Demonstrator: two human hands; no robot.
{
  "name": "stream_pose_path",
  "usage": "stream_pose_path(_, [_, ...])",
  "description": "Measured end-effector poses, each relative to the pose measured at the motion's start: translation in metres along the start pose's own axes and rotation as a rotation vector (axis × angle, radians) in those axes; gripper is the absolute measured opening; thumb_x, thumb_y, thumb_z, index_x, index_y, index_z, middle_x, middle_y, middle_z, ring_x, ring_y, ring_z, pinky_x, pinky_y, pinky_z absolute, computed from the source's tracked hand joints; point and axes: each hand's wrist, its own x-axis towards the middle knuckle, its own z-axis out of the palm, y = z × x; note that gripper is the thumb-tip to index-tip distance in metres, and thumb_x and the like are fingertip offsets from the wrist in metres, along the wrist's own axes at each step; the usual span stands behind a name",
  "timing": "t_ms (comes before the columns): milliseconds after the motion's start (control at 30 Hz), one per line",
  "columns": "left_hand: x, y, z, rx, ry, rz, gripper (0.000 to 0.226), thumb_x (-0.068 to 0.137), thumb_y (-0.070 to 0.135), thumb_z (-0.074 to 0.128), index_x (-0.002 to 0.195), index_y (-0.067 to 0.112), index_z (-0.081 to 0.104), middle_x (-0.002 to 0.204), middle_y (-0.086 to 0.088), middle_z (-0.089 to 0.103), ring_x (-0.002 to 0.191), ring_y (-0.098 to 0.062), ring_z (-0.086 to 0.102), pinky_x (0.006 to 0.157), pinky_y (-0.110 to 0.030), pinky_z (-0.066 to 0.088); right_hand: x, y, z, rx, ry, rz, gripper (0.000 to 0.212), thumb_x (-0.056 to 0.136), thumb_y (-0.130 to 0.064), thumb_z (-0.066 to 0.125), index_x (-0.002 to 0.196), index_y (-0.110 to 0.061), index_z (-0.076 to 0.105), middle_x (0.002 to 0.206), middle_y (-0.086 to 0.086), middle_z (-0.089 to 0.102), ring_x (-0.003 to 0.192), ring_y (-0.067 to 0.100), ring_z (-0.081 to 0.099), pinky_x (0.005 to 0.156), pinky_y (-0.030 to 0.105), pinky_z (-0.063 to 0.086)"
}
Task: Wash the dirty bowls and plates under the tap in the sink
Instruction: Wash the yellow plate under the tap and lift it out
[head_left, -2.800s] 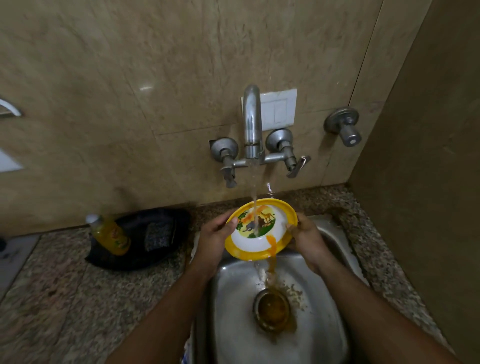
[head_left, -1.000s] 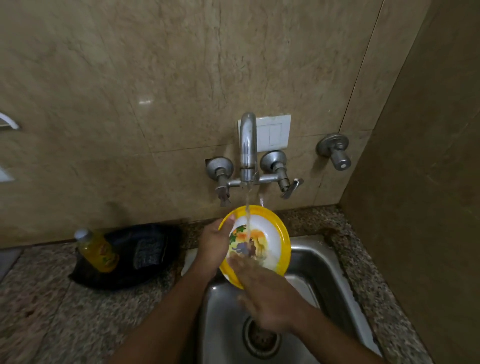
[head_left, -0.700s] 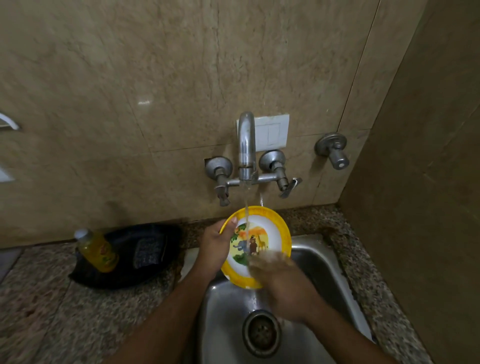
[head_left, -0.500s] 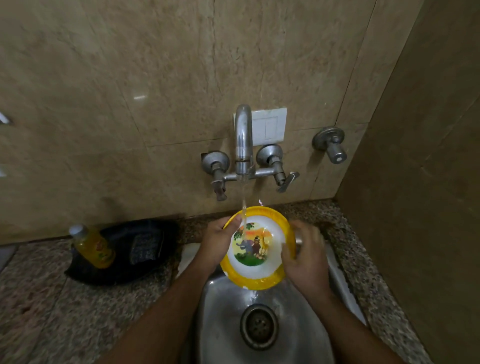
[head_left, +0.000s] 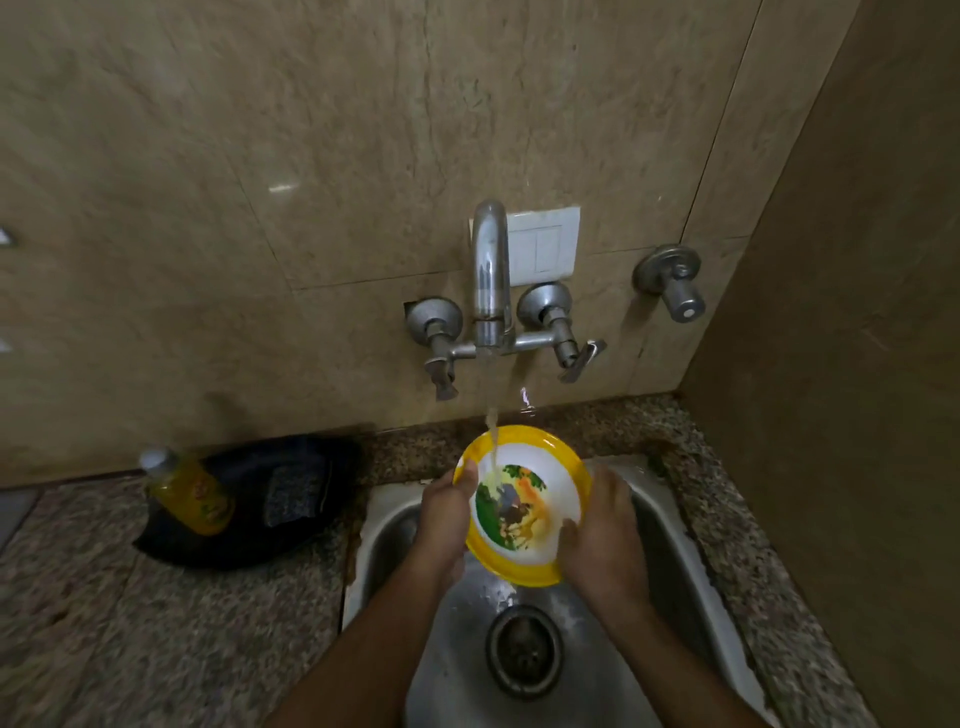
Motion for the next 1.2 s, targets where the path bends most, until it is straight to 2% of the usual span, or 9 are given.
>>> stream_pose_path(67, [-0.003, 0.003, 0.002, 0.032, 0.004, 0.010, 0.035, 0.096, 0.039, 0.056, 0.112, 0.012, 0.071, 0.109, -0.015, 0.073, 0.100, -0.033, 0.070, 0.093, -0.052, 0.054, -0.002, -0.010, -0.002, -0.099, -0.051, -0.267, 0.058, 0.096, -0.031, 0.047, 0.150, -0.015, 0.035, 0.154, 0.006, 0.036, 0.139, 0.027, 0.039, 0.109, 0.036, 0.037])
stream_pose_path(167, [-0.003, 0.007, 0.011, 0.151, 0.076, 0.095, 0.028, 0.100, 0.032, 0.054, 0.085, 0.015, 0.070, 0.089, -0.008, 0.073, 0.086, -0.025, 0.068, 0.086, -0.042, 0.054, -0.005, -0.020, 0.016, -0.280, -0.365, -0.444, 0.085, 0.090, -0.062, 0.008, 0.156, -0.011, 0.022, 0.164, 0.010, 0.006, 0.151, 0.026, 0.015, 0.120, 0.041, 0.022])
stream_pose_path(267, [0.000, 0.012, 0.011, 0.374, 0.148, 0.174, 0.036, 0.096, 0.038, 0.059, 0.078, 0.009, 0.071, 0.083, -0.013, 0.072, 0.079, -0.024, 0.065, 0.075, -0.033, 0.048, -0.006, -0.018, 0.024, -0.251, -0.483, -0.651, 0.093, 0.089, -0.072, -0.007, 0.158, -0.011, 0.007, 0.163, 0.007, -0.008, 0.151, 0.021, -0.008, 0.123, 0.044, 0.008])
stream_pose_path(400, [0.005, 0.013, 0.007, 0.419, 0.171, 0.214, 0.045, 0.095, 0.040, 0.059, 0.067, 0.006, 0.067, 0.068, -0.013, 0.067, 0.072, -0.025, 0.063, 0.066, -0.032, 0.044, 0.003, -0.014, 0.021, -0.350, -0.435, -0.624, 0.085, 0.088, -0.072, -0.005, 0.156, -0.022, -0.004, 0.160, -0.008, -0.014, 0.151, 0.015, -0.011, 0.123, 0.039, 0.004])
stream_pose_path(733, [0.011, 0.012, 0.005, 0.441, 0.114, 0.194, 0.048, 0.094, 0.040, 0.061, 0.059, 0.008, 0.061, 0.058, -0.004, 0.058, 0.062, -0.018, 0.056, 0.065, -0.033, 0.042, 0.001, -0.018, 0.023, -0.261, -0.541, -0.629, 0.092, 0.083, -0.075, -0.006, 0.155, -0.019, -0.008, 0.160, -0.003, -0.018, 0.151, 0.015, -0.013, 0.123, 0.033, -0.005])
stream_pose_path(867, [0.012, 0.012, 0.000, 0.419, 0.097, 0.205, 0.045, 0.093, 0.045, 0.061, 0.065, 0.010, 0.066, 0.065, -0.008, 0.065, 0.067, -0.020, 0.061, 0.068, -0.032, 0.043, 0.005, -0.020, 0.023, -0.358, -0.442, -0.548, 0.096, 0.082, -0.077, -0.010, 0.157, -0.019, -0.002, 0.159, -0.006, -0.018, 0.151, 0.017, -0.013, 0.123, 0.038, -0.002])
stream_pose_path(1000, [0.015, 0.010, -0.004, 0.316, 0.084, 0.150, 0.066, 0.063, 0.068, 0.062, 0.080, 0.005, 0.074, 0.078, -0.012, 0.075, 0.081, -0.028, 0.072, 0.081, -0.044, 0.057, 0.004, -0.029, 0.015, -0.360, -0.519, -0.673, 0.087, 0.086, -0.065, 0.000, 0.158, -0.016, 0.000, 0.158, -0.003, -0.019, 0.150, 0.016, -0.015, 0.119, 0.030, -0.011])
stream_pose_path(1100, [0.013, 0.016, -0.003, 0.318, 0.084, 0.160, 0.046, 0.082, 0.051, 0.066, 0.074, 0.006, 0.072, 0.078, -0.009, 0.074, 0.078, -0.023, 0.069, 0.078, -0.041, 0.055, 0.005, -0.033, 0.014, -0.387, -0.401, -0.579, 0.085, 0.083, -0.062, 0.001, 0.157, -0.021, 0.001, 0.162, -0.006, -0.010, 0.151, 0.016, -0.010, 0.121, 0.035, -0.003])
stream_pose_path(1200, [0.014, 0.017, -0.005, 0.292, 0.059, 0.148, 0.044, 0.082, 0.049, 0.068, 0.082, 0.005, 0.075, 0.084, -0.015, 0.076, 0.082, -0.025, 0.071, 0.083, -0.045, 0.055, 0.000, -0.040, 0.008, -0.305, -0.519, -0.633, 0.072, 0.098, -0.053, 0.020, 0.157, -0.017, 0.000, 0.159, -0.007, -0.012, 0.148, 0.011, -0.014, 0.118, 0.028, -0.013])
